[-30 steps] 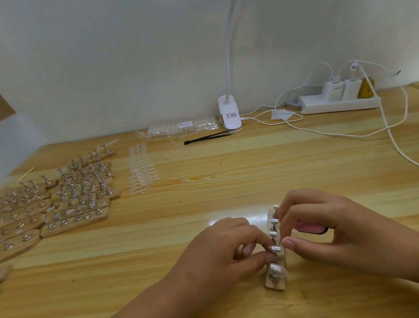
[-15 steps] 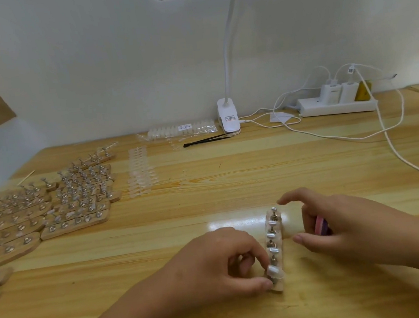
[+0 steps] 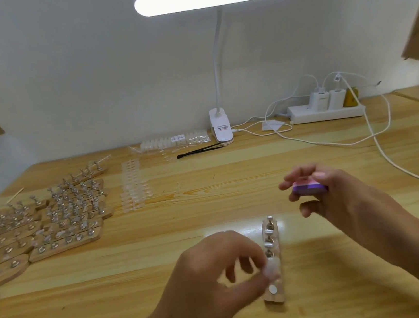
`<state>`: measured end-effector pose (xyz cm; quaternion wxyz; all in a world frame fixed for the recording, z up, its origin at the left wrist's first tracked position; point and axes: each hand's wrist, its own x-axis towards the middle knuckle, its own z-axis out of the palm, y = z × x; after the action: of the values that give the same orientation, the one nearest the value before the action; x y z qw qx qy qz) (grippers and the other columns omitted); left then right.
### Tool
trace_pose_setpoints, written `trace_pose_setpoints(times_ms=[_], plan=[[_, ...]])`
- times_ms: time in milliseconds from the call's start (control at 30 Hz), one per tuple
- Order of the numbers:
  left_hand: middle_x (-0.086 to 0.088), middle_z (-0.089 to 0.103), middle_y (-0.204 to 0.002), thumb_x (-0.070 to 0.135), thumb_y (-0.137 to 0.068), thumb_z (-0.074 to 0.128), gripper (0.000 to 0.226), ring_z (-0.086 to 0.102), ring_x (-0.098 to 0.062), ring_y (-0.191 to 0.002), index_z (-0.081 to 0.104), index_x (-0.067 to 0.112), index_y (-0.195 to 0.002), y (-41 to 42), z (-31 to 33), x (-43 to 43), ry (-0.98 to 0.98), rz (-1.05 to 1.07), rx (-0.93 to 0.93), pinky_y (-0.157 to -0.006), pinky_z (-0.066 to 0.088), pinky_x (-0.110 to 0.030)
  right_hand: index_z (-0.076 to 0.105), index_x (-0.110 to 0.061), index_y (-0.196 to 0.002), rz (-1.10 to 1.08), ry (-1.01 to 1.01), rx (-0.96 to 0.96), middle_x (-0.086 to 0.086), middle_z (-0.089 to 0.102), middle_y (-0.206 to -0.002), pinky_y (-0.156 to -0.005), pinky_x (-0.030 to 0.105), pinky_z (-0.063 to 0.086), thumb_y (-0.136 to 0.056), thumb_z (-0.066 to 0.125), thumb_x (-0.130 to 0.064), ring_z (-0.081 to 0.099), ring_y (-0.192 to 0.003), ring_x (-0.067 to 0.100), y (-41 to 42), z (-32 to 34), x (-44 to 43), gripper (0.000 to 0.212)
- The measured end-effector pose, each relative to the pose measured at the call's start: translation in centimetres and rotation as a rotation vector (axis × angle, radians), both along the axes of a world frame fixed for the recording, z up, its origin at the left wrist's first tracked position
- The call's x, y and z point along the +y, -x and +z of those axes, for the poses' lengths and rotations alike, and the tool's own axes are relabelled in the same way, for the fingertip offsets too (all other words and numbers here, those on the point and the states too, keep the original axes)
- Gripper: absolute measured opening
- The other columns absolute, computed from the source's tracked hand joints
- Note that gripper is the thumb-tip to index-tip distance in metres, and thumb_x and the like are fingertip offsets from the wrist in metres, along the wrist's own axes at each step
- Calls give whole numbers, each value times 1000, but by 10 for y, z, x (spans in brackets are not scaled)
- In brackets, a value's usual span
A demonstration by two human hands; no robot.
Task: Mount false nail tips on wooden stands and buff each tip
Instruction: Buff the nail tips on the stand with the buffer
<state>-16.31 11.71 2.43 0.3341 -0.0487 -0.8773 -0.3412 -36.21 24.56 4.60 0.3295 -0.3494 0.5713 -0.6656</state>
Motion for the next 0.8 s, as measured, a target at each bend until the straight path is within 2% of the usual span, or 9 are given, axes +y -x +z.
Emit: trace_pose_setpoints(times_ms=[67,100,167,200,267,333,500,633,800], plan=[[2,72,-83,38,-78,77,18,68,-14,-76,67,26,-85,0,2,1,-454,36,-138,-66,53,-21,69,-8,-91,25,-4,-68,4,73,-84,-53,21,50,-77,50,-13,61,-75,16,-6,-1,-1,24],[0,72,-85,39,-74,79,19,68,-15,-80,67,27,-83,1,1,0,-619,52,-192,-69,53,-21,70,-11,-92,24,-14,3,3,73,-83,-56,20,51,-81,52,-12,61,-77,15,-11,-2,0,21],[-1,71,-81,37,-66,82,19,66,-12,-76,69,27,-77,5,3,-1,-823,41,-247,-67,50,-18,71,-29,-95,57,-33,274,-3,70,-90,-69,18,52,-82,61,-29,63,-83,9,-21,-6,6,17],[-1,70,-77,36,-64,82,18,64,-9,-72,70,27,-75,7,4,-2,-870,19,-254,-65,48,-15,69,-35,-98,95,-60,368,-6,69,-94,-77,18,51,-78,65,-40,65,-88,6,-26,-8,8,22],[2,69,-70,35,-64,81,15,62,-6,-66,72,27,-73,8,5,-1,-903,-21,-261,-63,47,-14,67,-36,-103,157,-88,504,-9,66,-102,-86,21,50,-75,67,-50,64,-96,6,-32,-13,10,32],[4,68,-67,37,-66,80,14,61,-4,-64,73,26,-72,8,7,0,-905,-36,-259,-63,47,-14,66,-33,-100,178,-39,612,-8,63,-103,-87,19,49,-79,69,-46,62,-94,11,-37,-16,6,25],[-1,72,-74,36,-62,80,14,63,-5,-66,74,27,-71,8,7,1,-998,-26,-246,-63,48,-15,65,-34,-96,122,83,653,-10,62,-100,-81,14,46,-83,68,-42,60,-93,13,-44,-23,-1,16],[-5,70,-79,22,-68,81,27,65,-10,-70,61,16,-84,8,6,0,-1069,-81,-238,-68,50,-16,65,-34,-97,97,149,685,-8,61,-101,-76,19,46,-87,64,-40,60,-94,18,-47,-20,-2,12],[-1,70,-85,21,-72,80,21,66,-12,-78,69,29,-88,6,4,-2,-1130,-192,-329,-73,51,-18,63,-34,-93,40,178,757,-10,59,-100,-75,16,45,-87,64,-36,60,-93,16,-48,-17,0,6]])
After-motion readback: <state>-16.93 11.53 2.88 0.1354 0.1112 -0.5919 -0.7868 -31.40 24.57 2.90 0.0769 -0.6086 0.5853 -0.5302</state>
